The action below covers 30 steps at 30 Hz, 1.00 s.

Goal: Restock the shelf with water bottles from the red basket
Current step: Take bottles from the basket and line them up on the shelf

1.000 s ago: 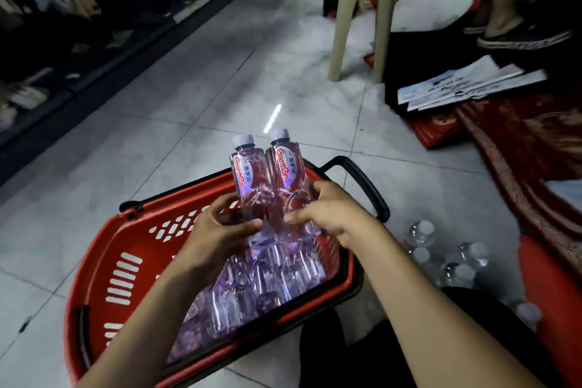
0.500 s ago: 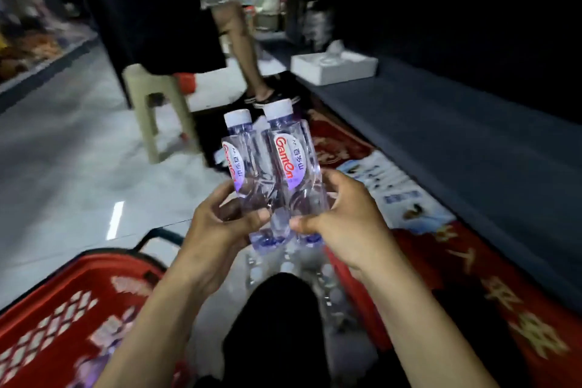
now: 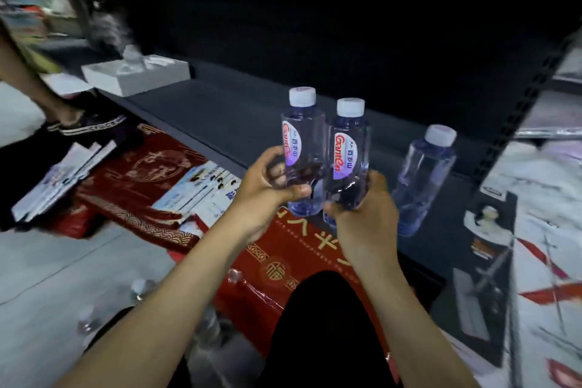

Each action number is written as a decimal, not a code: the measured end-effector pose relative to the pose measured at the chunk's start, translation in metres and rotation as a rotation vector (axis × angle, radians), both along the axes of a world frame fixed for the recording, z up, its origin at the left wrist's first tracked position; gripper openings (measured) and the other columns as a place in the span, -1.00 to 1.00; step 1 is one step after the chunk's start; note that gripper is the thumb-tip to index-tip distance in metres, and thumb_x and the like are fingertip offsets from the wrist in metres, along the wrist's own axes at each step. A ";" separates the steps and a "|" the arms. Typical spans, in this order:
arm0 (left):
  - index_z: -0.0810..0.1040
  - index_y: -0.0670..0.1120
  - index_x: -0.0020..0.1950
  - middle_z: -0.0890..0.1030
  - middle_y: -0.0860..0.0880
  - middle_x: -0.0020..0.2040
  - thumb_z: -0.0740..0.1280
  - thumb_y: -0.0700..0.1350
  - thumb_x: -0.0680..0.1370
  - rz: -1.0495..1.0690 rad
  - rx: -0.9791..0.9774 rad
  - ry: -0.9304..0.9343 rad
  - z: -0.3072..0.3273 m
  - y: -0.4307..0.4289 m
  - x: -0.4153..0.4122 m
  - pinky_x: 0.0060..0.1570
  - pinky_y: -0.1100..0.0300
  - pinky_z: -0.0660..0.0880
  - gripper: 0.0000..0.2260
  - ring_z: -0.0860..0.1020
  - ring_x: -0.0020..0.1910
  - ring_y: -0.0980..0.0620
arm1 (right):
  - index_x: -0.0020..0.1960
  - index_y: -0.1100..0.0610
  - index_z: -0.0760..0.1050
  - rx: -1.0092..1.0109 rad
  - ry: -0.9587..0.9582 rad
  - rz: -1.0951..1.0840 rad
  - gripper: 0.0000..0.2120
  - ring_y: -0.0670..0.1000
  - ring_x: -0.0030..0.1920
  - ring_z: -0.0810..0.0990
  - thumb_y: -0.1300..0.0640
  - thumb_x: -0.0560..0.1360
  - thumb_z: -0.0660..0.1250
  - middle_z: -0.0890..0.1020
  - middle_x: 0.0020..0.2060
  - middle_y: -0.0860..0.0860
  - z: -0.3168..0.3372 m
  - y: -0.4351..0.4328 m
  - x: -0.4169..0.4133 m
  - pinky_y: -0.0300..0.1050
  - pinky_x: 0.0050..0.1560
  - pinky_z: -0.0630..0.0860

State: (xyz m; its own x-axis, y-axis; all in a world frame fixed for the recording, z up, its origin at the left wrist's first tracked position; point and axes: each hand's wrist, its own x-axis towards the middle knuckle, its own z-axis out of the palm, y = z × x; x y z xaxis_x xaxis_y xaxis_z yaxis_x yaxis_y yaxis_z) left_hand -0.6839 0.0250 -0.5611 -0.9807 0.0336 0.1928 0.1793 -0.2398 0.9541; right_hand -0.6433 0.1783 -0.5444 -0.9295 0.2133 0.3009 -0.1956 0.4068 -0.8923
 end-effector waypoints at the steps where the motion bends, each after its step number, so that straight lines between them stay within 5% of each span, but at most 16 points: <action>1: 0.42 -0.20 0.24 0.61 -0.23 0.18 0.40 -0.54 0.33 -0.016 -0.017 -0.010 -0.004 0.007 -0.009 0.12 0.00 0.54 -0.46 0.59 0.15 -0.15 | 0.04 -0.05 0.38 -0.007 -0.006 -0.027 -0.58 -0.12 -0.07 0.58 0.34 0.37 0.44 0.58 -0.02 -0.01 -0.006 0.004 -0.005 -0.48 -0.29 0.39; 6: 0.45 -0.10 0.18 0.66 -0.07 0.05 0.33 -0.60 0.38 -0.034 -0.086 -0.033 -0.022 0.027 -0.043 0.00 0.20 0.59 -0.47 0.64 0.01 0.07 | 0.19 0.19 0.43 0.062 -0.026 -0.092 -0.55 -0.14 -0.08 0.44 0.42 0.35 0.43 0.44 -0.07 -0.10 -0.027 0.013 -0.028 -0.64 -0.18 0.30; 9: 0.42 -0.13 0.25 0.65 -0.07 0.09 0.33 -0.58 0.40 -0.061 -0.115 -0.014 -0.031 0.030 -0.057 0.09 0.15 0.57 -0.47 0.63 0.09 0.04 | 0.24 0.22 0.38 0.044 -0.023 -0.112 -0.48 -0.05 0.03 0.60 0.46 0.34 0.43 0.57 0.01 0.01 -0.039 0.012 -0.042 -0.42 -0.05 0.48; 13: 0.42 -0.03 0.26 0.64 -0.03 0.15 0.35 -0.49 0.46 -0.142 -0.206 0.007 -0.027 0.031 -0.067 0.19 0.13 0.53 -0.50 0.60 0.18 0.07 | 0.34 0.28 0.32 0.043 -0.036 -0.140 -0.45 -0.46 -0.20 0.52 0.45 0.41 0.42 0.50 -0.09 -0.10 -0.041 0.014 -0.051 -0.64 -0.23 0.35; 15: 0.42 0.00 0.26 0.64 0.01 0.14 0.34 -0.47 0.49 -0.152 -0.226 -0.002 -0.027 0.031 -0.068 0.17 0.17 0.53 -0.52 0.60 0.16 0.11 | 0.40 0.27 0.27 0.056 -0.046 -0.149 -0.39 -0.33 -0.07 0.56 0.42 0.43 0.42 0.57 0.08 0.03 -0.040 0.012 -0.051 -0.63 -0.11 0.36; 18: 0.37 -0.05 0.33 0.62 -0.01 0.17 0.33 -0.45 0.51 -0.168 -0.223 -0.012 -0.031 0.031 -0.069 0.14 0.22 0.53 -0.52 0.60 0.16 0.12 | 0.48 0.16 0.18 0.074 -0.090 -0.059 -0.29 -0.03 0.20 0.57 0.31 0.44 0.43 0.53 0.27 0.03 -0.037 0.011 -0.031 -0.30 0.16 0.51; 21: 0.38 -0.01 0.37 0.59 -0.01 0.26 0.39 -0.34 0.51 -0.163 -0.261 -0.023 -0.034 0.028 -0.071 0.25 0.17 0.47 -0.50 0.54 0.27 0.08 | 0.29 -0.06 0.37 0.122 -0.041 -0.086 -0.51 -0.34 0.03 0.54 0.20 0.45 0.44 0.56 0.08 -0.24 -0.033 0.023 0.014 -0.52 0.05 0.43; 27: 0.42 0.05 0.32 0.56 0.05 0.18 0.47 -0.24 0.47 -0.012 -0.401 0.019 -0.033 0.034 -0.063 0.10 0.46 0.43 -0.52 0.51 0.22 0.07 | 0.38 0.14 0.24 0.087 0.053 -0.272 -0.27 -0.29 -0.02 0.32 0.07 0.35 0.56 0.29 0.29 0.01 -0.025 0.069 0.000 -0.65 -0.02 0.25; 30: 0.42 0.04 0.30 0.57 0.18 0.03 0.49 -0.22 0.46 0.066 -0.493 0.041 -0.031 0.039 -0.057 0.16 0.23 0.51 -0.52 0.56 0.11 0.06 | 0.29 0.14 0.22 0.120 0.082 -0.284 -0.25 -0.04 0.10 0.49 0.07 0.29 0.60 0.42 0.22 0.07 -0.029 0.079 -0.023 -0.40 0.00 0.40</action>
